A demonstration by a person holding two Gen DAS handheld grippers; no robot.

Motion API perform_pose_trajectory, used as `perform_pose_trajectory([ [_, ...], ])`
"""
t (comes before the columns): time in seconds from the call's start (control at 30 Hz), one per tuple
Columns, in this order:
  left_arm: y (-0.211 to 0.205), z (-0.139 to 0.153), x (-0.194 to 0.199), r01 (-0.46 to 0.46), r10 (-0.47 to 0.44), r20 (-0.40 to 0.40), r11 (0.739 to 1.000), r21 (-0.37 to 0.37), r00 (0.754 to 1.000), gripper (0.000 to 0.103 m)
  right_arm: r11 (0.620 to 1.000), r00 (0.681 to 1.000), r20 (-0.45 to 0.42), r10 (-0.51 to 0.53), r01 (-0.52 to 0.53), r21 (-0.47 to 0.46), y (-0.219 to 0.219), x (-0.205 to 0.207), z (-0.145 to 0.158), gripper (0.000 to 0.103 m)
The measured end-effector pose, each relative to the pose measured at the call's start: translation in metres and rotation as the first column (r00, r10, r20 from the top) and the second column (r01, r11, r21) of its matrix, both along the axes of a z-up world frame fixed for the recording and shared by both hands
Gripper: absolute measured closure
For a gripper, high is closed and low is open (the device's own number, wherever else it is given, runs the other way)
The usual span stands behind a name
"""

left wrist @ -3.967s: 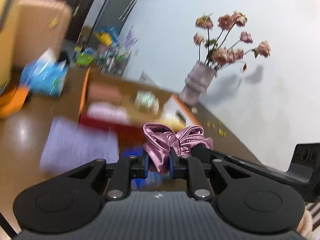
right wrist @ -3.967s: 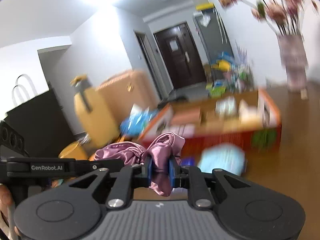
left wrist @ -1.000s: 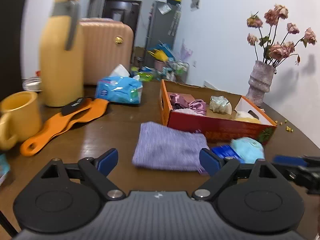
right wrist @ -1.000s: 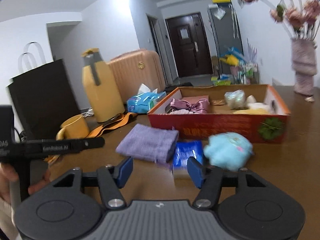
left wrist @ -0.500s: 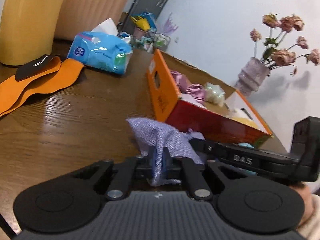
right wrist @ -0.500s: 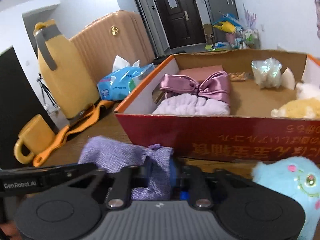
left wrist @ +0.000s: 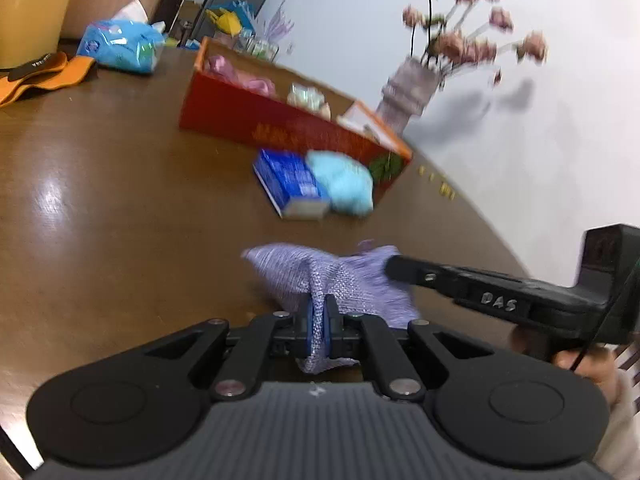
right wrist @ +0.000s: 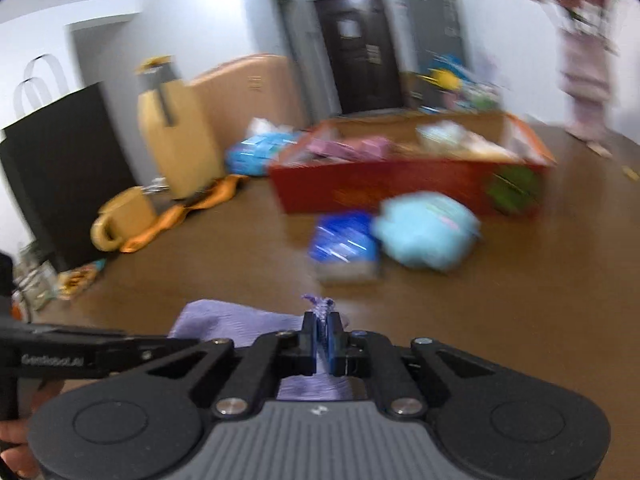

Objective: Organize soft objects
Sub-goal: 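Carry the lilac knit pouch into the red box and open both grippers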

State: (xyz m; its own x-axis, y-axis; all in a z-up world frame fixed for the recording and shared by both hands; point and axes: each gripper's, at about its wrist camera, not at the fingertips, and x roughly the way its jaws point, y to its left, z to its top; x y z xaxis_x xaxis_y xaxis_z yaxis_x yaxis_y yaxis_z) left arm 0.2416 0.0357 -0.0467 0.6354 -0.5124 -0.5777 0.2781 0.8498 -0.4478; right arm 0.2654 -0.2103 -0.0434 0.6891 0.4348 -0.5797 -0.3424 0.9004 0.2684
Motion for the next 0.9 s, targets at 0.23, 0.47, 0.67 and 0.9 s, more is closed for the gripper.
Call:
perform_pose_trajectory([
  [0.23, -0.019, -0.002, -0.01, -0.096, 0.092, 0.038, 0.988, 0.12, 0.995, 0.064, 0.994, 0.995, 0.051, -0.08, 0.076, 0.082, -0.039, -0.031, -0.008, 0.073],
  [0.47, -0.012, -0.004, -0.018, -0.102, 0.103, -0.004, 0.992, 0.074, 0.995, 0.06, 0.984, 1.0, 0.003, -0.029, 0.028, 0.175, -0.036, 0.001, -0.024, 0.059],
  [0.67, -0.01, 0.0, -0.019, -0.137, 0.134, 0.057, 0.988, 0.068, 0.989, 0.085, 0.993, 1.0, -0.025, -0.006, 0.009, 0.12, -0.015, 0.009, -0.034, 0.068],
  [0.9, -0.018, 0.0, -0.016, -0.103, 0.094, 0.076, 0.988, 0.114, 0.993, 0.095, 0.999, 1.0, 0.01, -0.006, 0.006, 0.037, -0.004, 0.0, -0.037, 0.089],
])
